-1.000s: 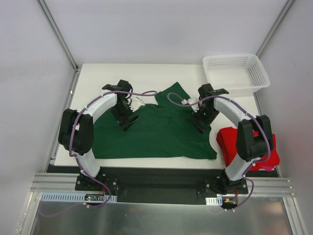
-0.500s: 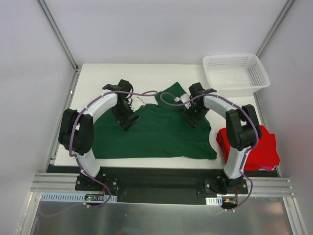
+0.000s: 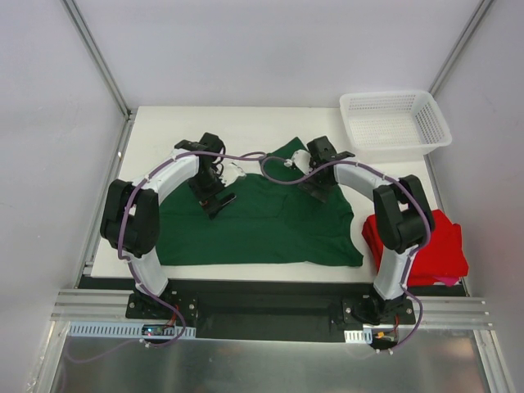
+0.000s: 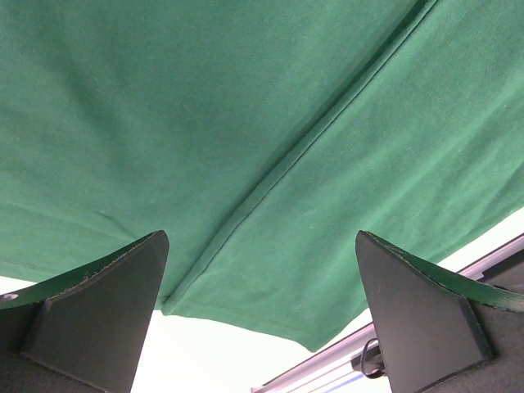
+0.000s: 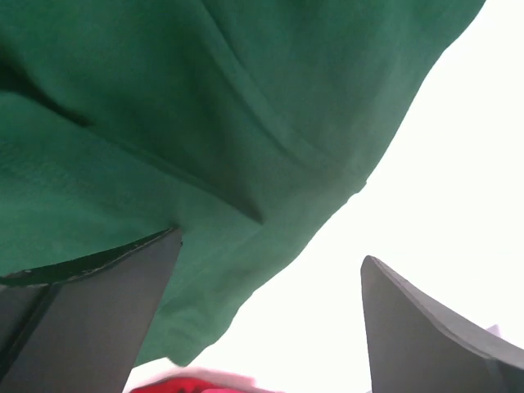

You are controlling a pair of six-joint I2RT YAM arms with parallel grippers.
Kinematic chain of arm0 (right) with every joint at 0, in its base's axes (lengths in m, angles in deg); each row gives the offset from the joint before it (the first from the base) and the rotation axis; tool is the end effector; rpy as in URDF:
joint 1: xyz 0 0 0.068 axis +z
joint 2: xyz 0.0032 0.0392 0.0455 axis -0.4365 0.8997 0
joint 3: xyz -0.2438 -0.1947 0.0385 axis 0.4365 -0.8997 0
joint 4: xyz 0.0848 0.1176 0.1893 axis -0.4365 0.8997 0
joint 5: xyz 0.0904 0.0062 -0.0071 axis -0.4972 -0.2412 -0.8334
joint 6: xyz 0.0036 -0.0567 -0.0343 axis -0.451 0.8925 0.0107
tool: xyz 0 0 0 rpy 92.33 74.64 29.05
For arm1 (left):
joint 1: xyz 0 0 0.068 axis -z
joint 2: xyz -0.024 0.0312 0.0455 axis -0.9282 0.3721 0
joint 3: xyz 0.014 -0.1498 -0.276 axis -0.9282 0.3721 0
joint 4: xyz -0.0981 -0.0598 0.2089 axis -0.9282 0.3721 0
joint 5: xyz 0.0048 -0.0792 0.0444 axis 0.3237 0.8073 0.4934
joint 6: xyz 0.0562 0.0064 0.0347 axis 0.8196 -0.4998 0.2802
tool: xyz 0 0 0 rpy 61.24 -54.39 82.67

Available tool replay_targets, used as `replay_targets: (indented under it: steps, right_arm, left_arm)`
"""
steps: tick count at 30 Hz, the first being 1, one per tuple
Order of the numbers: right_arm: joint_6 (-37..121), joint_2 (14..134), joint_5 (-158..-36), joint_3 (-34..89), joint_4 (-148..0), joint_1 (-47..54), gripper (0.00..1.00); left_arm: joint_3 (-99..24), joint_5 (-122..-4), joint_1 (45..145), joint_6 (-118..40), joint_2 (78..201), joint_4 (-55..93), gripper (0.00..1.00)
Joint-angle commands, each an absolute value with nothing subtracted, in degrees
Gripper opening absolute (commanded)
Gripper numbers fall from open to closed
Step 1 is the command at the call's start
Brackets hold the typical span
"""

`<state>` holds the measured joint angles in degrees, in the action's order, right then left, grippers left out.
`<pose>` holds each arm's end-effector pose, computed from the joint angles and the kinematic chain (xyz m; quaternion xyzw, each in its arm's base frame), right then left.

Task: Fold and stack the t-shirts

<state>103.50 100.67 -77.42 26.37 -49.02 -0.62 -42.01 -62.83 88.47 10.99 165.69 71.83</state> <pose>0.3625 0.1595 0.2264 -0.5946 0.7521 -0.1609 0.2343 0.3133 -0.1242 0.2525 0.4896 0.8603 -0.0530 0.1317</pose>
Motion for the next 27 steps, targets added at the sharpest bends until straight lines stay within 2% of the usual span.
replay_targets:
  steps: [1, 16, 25, 27]
  right_arm:
    - [107.6, 102.3, -73.77, 25.23, -53.66, 0.22, 0.96]
    - [113.76, 108.11, -72.01, 29.71, -58.5, 0.58, 0.96]
    - [104.54, 103.19, -77.01, 42.53, -44.18, -0.39, 0.96]
    - [100.78, 104.76, -78.95, 49.2, -41.2, -1.35, 0.96]
  left_arm:
    - [-43.55, -62.86, 89.07, 10.67, 165.64, 72.79, 0.99]
    - [-42.05, -64.09, 89.07, 11.11, 164.24, 72.7, 0.99]
    - [-40.38, -69.0, 88.81, 13.74, 160.81, 71.92, 0.99]
    - [-42.48, -70.15, 87.76, 12.53, 160.81, 70.07, 0.99]
